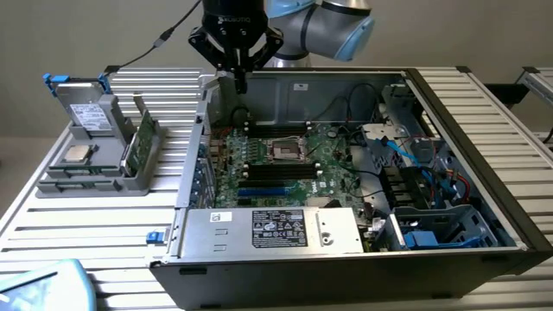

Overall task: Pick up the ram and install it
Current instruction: 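Reach for the ram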

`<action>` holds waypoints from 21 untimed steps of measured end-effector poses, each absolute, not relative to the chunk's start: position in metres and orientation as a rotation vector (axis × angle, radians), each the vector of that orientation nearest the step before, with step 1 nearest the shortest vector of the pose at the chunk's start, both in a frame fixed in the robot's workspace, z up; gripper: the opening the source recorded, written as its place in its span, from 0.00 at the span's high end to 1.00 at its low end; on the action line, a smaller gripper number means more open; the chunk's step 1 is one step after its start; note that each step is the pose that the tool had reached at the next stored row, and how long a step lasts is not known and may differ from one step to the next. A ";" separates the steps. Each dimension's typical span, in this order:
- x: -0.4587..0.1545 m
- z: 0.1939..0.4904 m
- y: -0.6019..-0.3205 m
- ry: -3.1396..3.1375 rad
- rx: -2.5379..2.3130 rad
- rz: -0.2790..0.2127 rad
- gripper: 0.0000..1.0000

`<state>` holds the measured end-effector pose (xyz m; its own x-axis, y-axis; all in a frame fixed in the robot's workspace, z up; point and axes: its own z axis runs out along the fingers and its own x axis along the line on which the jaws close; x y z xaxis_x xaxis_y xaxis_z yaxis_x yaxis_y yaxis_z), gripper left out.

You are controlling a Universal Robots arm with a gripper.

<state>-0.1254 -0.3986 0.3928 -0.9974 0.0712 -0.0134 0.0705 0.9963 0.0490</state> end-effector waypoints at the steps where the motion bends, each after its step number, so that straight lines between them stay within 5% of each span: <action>1: -0.129 0.393 -0.398 3.126 0.111 0.077 0.89; 21: -0.209 0.386 -0.396 3.210 0.118 0.101 0.89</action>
